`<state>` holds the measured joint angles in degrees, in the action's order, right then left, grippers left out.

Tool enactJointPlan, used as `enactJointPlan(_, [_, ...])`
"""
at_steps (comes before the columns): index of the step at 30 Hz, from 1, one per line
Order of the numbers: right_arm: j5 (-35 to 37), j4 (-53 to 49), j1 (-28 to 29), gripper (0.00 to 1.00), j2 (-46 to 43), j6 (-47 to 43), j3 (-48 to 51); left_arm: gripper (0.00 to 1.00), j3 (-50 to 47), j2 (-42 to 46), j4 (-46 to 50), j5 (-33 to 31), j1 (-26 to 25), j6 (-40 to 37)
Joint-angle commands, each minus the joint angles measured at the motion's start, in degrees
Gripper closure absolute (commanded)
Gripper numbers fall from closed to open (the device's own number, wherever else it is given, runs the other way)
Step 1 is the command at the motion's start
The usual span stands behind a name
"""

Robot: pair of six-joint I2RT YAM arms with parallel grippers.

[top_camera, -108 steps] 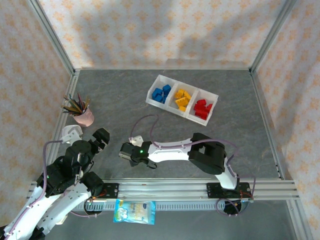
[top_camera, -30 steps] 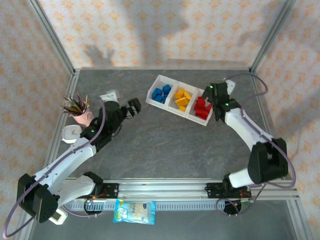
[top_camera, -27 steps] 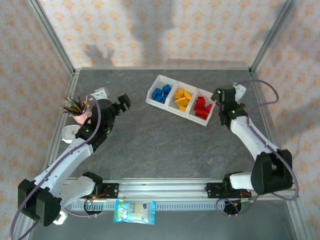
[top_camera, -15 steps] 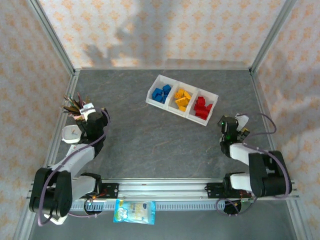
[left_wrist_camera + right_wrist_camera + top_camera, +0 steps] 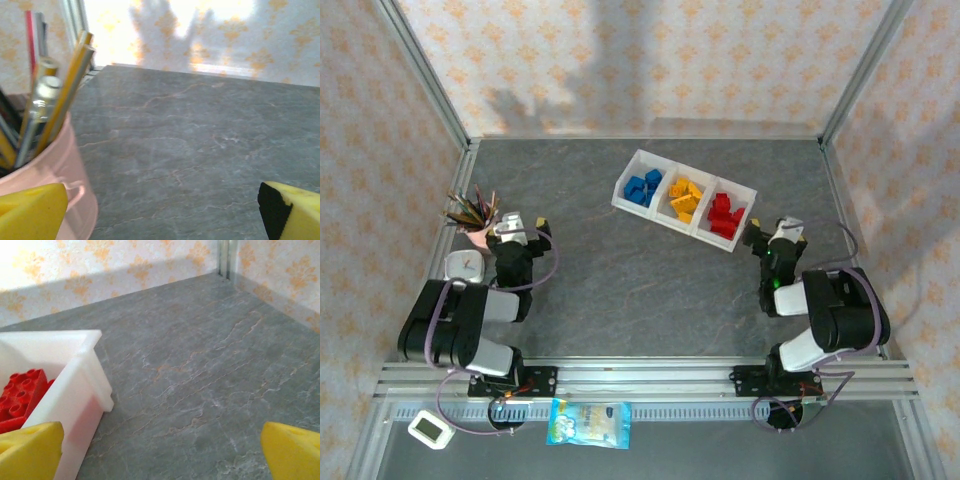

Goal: Sort the legos into containers by color
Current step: Reset both arms

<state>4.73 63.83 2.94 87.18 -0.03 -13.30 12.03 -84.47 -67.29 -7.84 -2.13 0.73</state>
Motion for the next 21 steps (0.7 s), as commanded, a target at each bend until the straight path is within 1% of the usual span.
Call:
enactJointPlan(1, [-2.2, 6.7, -0.3, 0.0, 0.3, -1.9, -0.3, 0.0, -0.7, -4.1, -11.4, 3.2, 1.3, -0.5])
enactJointPlan(2, [-2.2, 6.1, -0.3, 0.0, 0.0, -2.0, -0.2, 0.0, 1.5, -2.3, -3.6, 2.5, 1.7, 1.0])
enactJointPlan(3, [-2.2, 7.5, -0.2, 0.0, 0.1, -2.2, 0.3, 0.0, 1.3, -2.3, -4.3, 2.7, 1.9, 1.3])
enactJointPlan(4, [-2.2, 7.0, -0.2, 0.0, -0.2, -2.2, 0.1, 0.0, 0.0, -3.8, -9.6, 2.4, 2.0, 0.8])
enactJointPlan(5, [-2.2, 7.0, -0.2, 0.0, -0.1, -2.1, 0.1, 0.0, -0.3, -3.9, -10.2, 1.0, 2.0, 1.1])
enactJointPlan(7, [-2.3, 6.8, -0.2, 0.0, -0.2, -2.1, 0.1, 0.0, -0.2, -2.6, -7.6, -1.0, 2.0, 2.4])
enactJointPlan(8, [-2.3, 7.2, -0.2, 0.0, -0.1, -2.1, 0.1, 0.0, -0.5, -3.4, -9.8, -1.2, 2.0, 2.2])
enactJointPlan(9, [-2.2, 7.1, -0.2, 0.0, -0.1, -2.1, 0.2, 0.0, -0.9, -3.9, -11.2, -1.2, 1.9, 1.8])
enactJointPlan(11, [-2.3, 7.1, -0.2, 0.0, -0.1, -2.1, 0.2, 0.01, -0.1, -3.1, -8.3, -0.9, 1.9, 2.1])
enactJointPlan(13, [-2.3, 7.0, -0.2, 0.0, 0.0, -2.1, 0.1, 0.01, -0.5, -3.7, -10.2, -0.9, 1.8, 1.7])
enactJointPlan(15, [-2.3, 6.9, -0.2, 0.0, 0.0, -2.1, 0.1, 0.01, -0.2, -3.3, -8.8, -0.6, 1.8, 1.8])
enactJointPlan(18, [-2.5, 5.8, -0.4, 0.0, 0.4, -1.9, -0.7, 0.01, -0.2, -3.4, -9.2, -0.4, 1.8, 1.6])
enactJointPlan(21, [-2.5, 7.0, -0.4, 0.0, -0.2, -2.1, 0.2, 0.01, -0.3, -3.5, -9.3, -0.4, 1.8, 1.6])
